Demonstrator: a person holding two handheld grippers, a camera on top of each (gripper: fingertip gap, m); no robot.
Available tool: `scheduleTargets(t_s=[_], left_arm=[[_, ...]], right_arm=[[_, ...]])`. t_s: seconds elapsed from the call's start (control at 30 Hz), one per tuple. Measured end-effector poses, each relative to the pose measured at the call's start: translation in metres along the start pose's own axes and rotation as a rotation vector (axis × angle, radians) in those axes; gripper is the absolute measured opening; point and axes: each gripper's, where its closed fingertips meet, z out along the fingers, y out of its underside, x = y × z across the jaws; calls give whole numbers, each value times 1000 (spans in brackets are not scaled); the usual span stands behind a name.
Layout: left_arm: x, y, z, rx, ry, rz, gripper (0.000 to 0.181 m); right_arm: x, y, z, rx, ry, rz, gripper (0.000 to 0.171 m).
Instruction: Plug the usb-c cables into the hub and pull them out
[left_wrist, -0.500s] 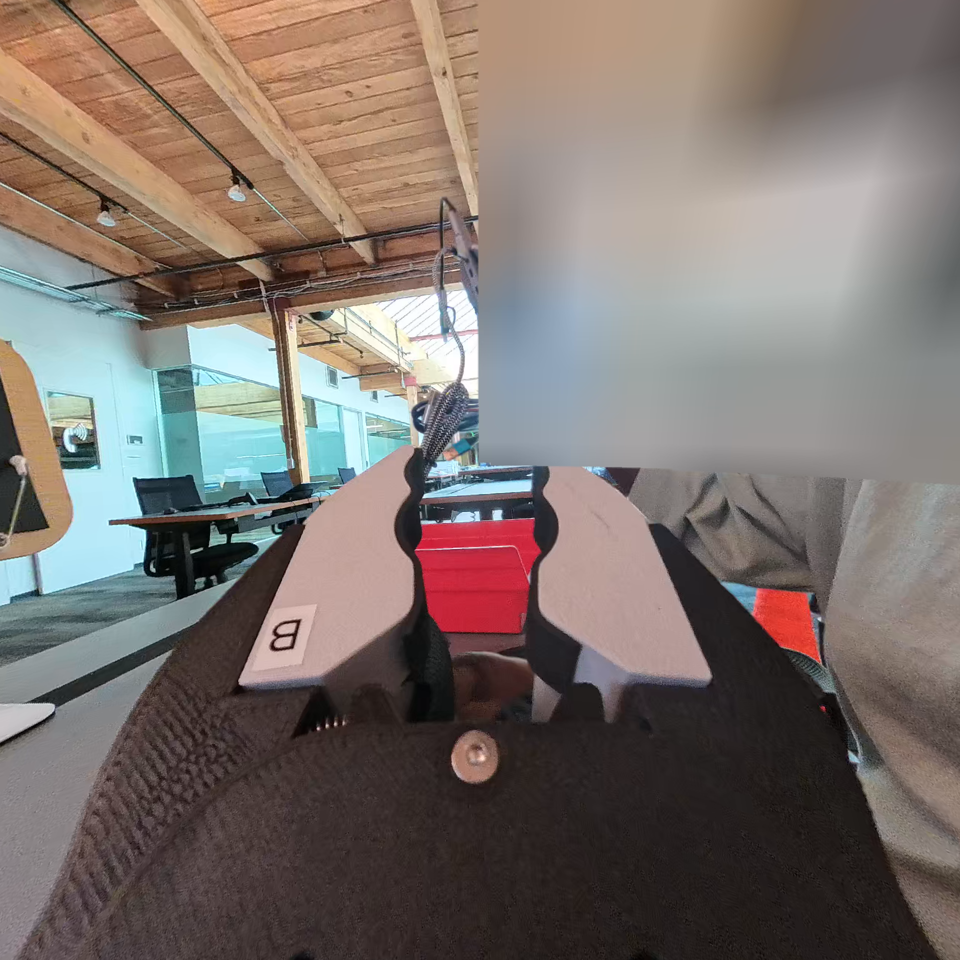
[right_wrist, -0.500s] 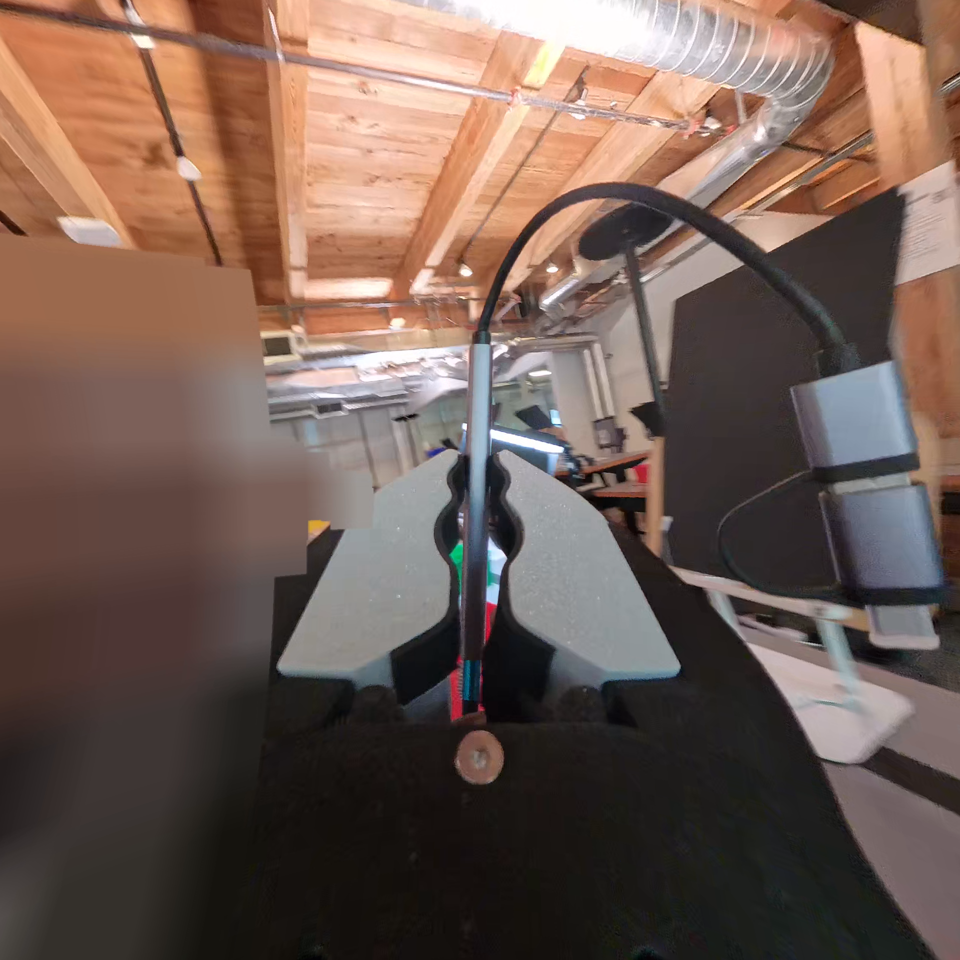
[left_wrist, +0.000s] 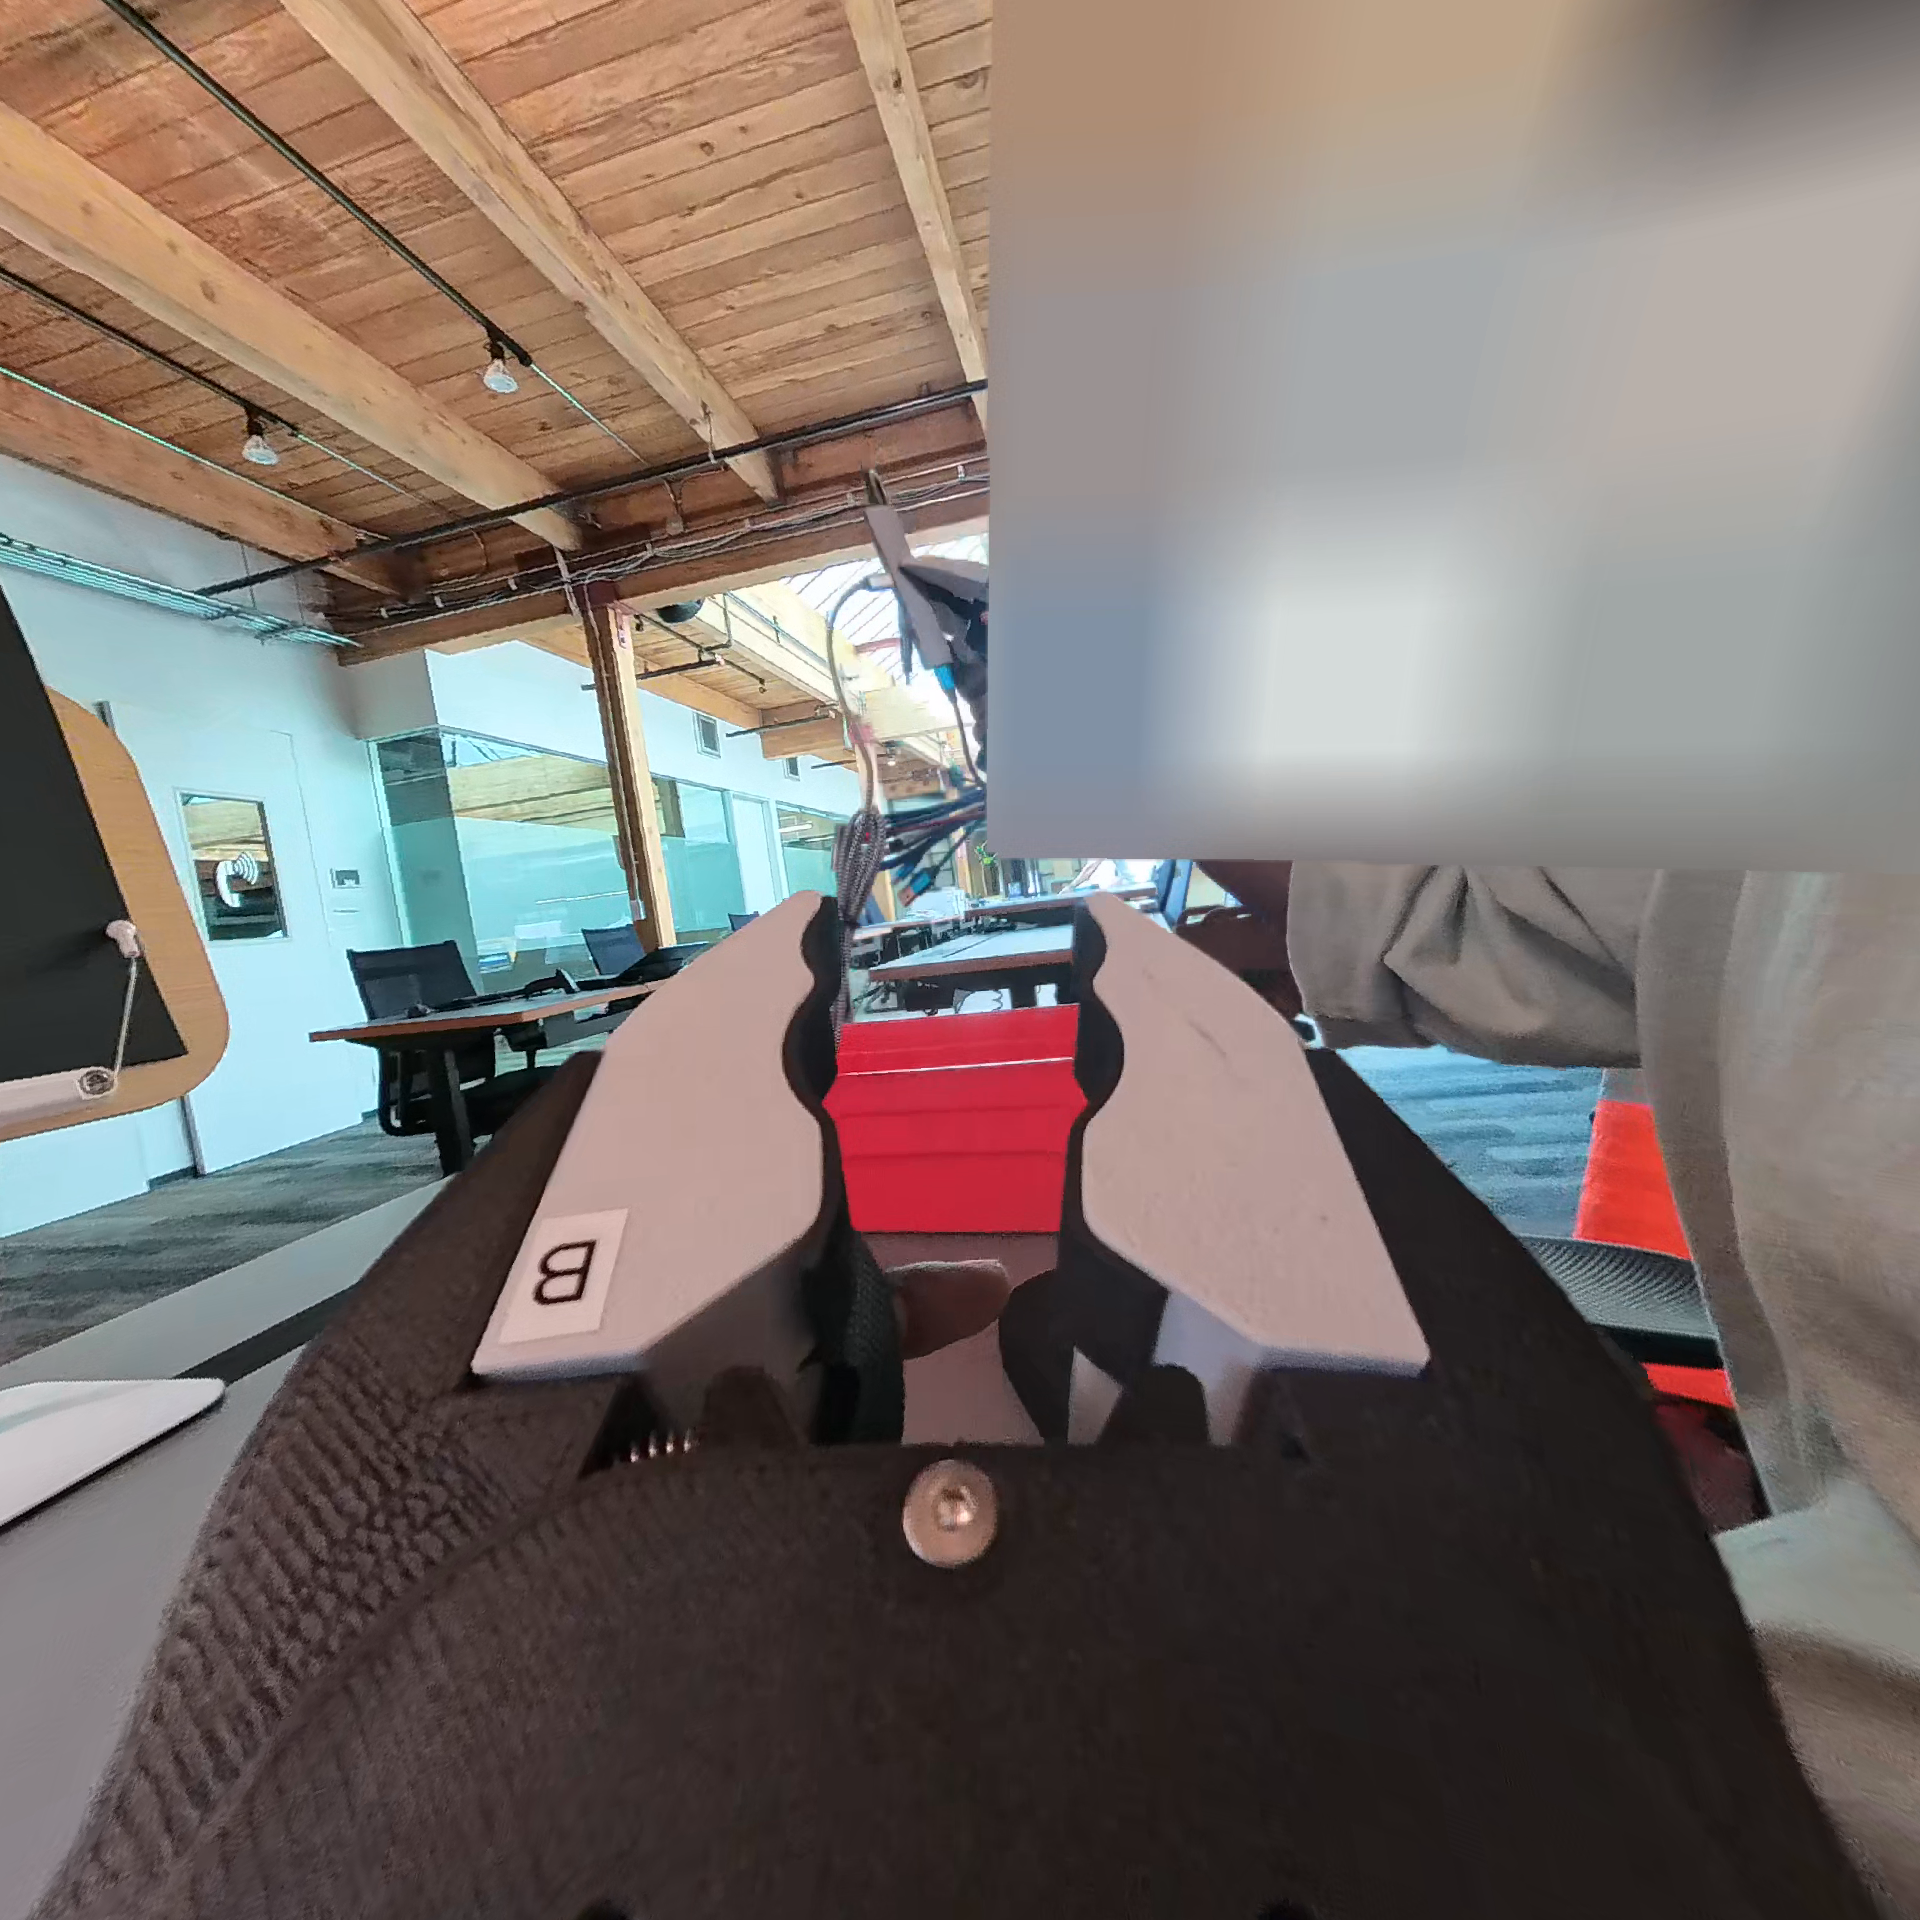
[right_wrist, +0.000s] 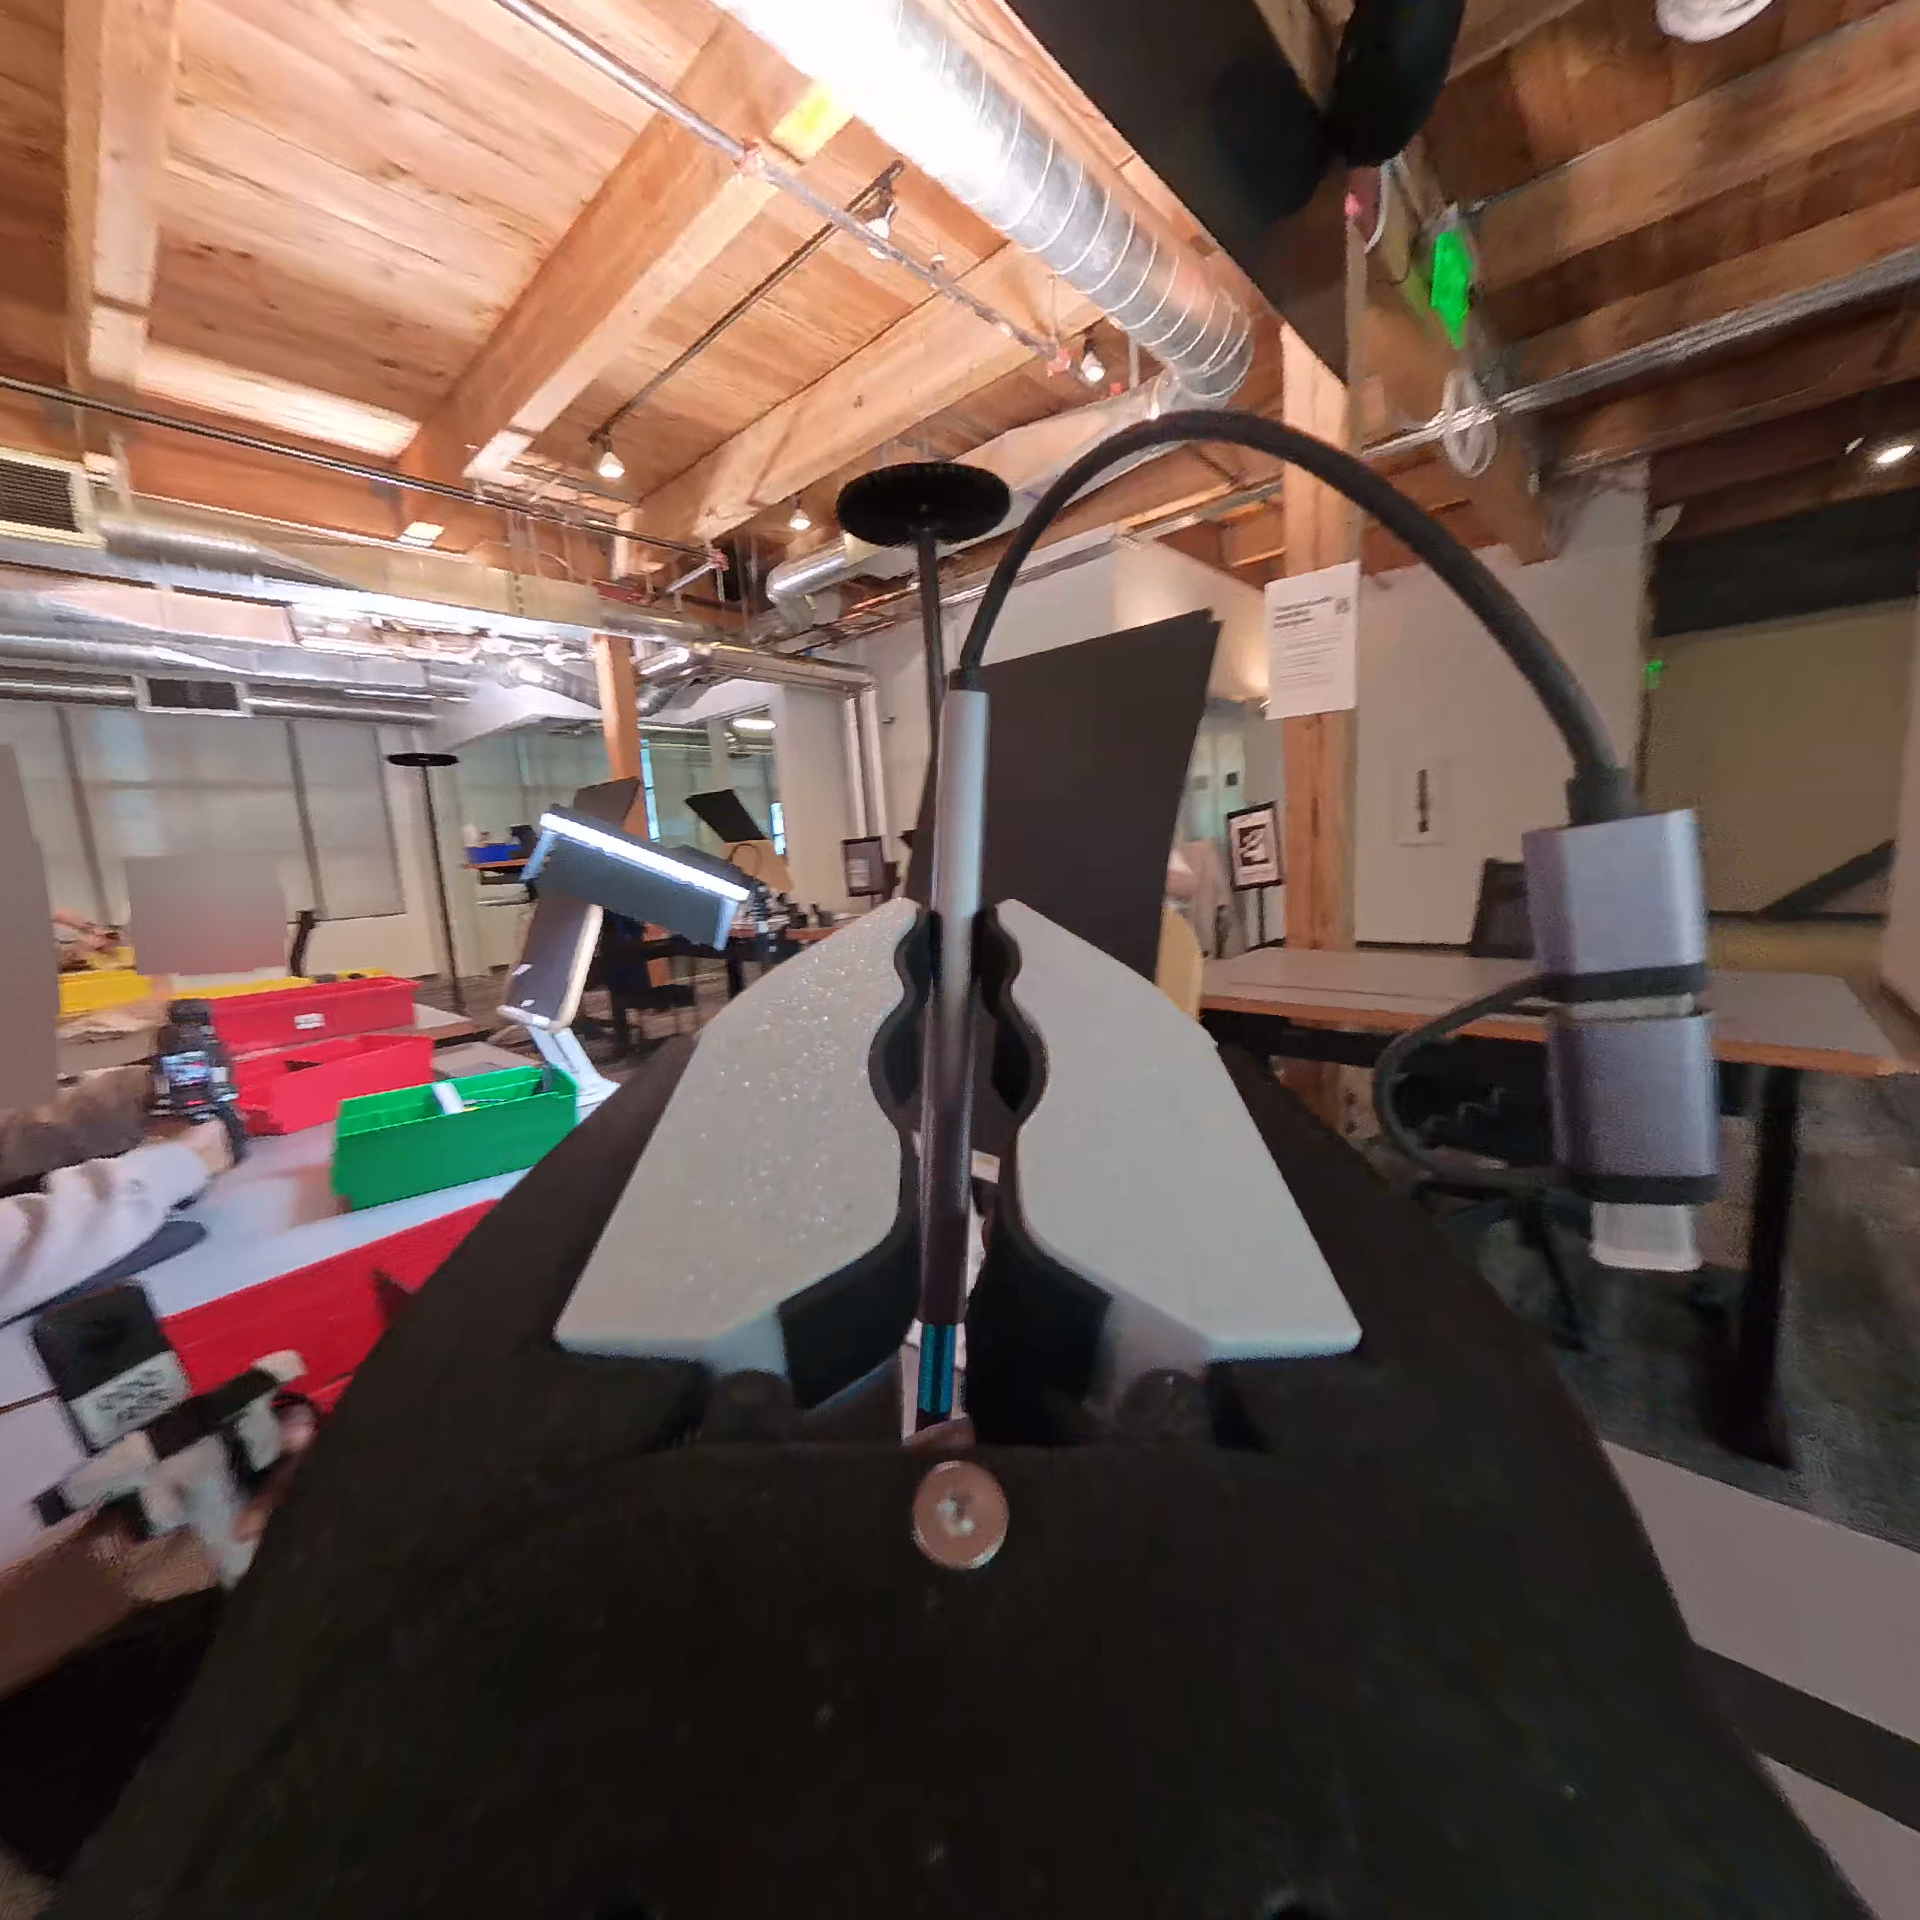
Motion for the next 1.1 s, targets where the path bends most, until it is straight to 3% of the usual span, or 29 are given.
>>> scheduleTargets(t_s=[0.13,0.27,0.53,0.7,0.83,0.97,1.1], left_arm=[[1,0,1,-5,2,8,43],[-1,2,1,-20,-17,35,43],[-4,11,2,-66,-36,68,42],[0,17,4,-96,-15,81,42],[1,15,4,-93,-14,91,42],[-1,10,2,-69,-27,100,42],[-1,6,1,-53,-33,102,42]], right_arm=[[17,30,-15,-18,69,-69,7],[28,104,-26,-165,131,-170,8],[49,234,-71,-502,307,16,8],[48,249,-81,-524,365,222,8],[65,293,-100,-792,487,235,13],[87,310,-114,-874,635,268,19],[87,302,-114,-919,700,140,49]])
